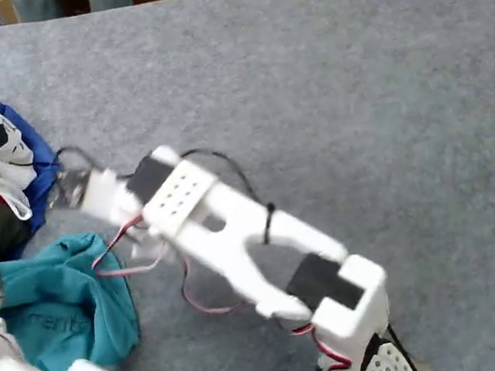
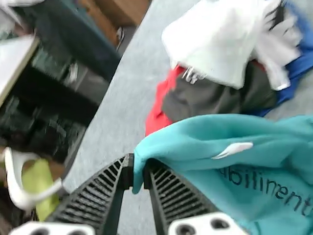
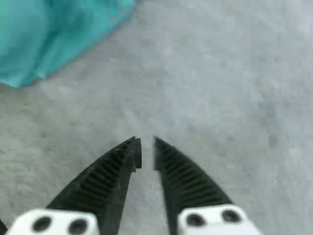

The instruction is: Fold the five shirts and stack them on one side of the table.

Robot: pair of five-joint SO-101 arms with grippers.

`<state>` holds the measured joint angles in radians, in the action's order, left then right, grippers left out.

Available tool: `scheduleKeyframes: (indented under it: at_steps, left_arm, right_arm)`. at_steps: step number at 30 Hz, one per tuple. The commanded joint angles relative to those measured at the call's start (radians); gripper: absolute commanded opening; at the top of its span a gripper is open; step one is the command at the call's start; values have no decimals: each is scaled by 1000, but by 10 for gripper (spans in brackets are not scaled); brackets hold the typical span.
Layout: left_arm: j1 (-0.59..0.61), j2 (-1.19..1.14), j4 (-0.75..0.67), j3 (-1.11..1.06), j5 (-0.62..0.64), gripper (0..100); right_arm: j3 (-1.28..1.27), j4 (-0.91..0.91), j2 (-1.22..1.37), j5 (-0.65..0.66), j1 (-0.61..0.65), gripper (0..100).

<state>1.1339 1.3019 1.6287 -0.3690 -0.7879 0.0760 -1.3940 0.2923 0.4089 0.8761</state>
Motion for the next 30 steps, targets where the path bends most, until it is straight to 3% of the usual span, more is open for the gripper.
scheduleKeyframes:
  at_steps: [1,11,21,27,30]
  left_arm:
    - [84,43,-146,-194,-25,29]
    - [44,233,-176,-337,98,29]
    - [44,222,-227,-389,101,29]
    - [2,224,-226,-414,103,29]
    - [-30,227,-226,-414,109,29]
  right_arm:
    - [18,48,16,28,55,163]
    - [321,54,209,101,163,201]
    - [665,-54,610,98,181,196]
    - [865,-152,739,87,153,11]
    - [954,-209,779,83,120,21]
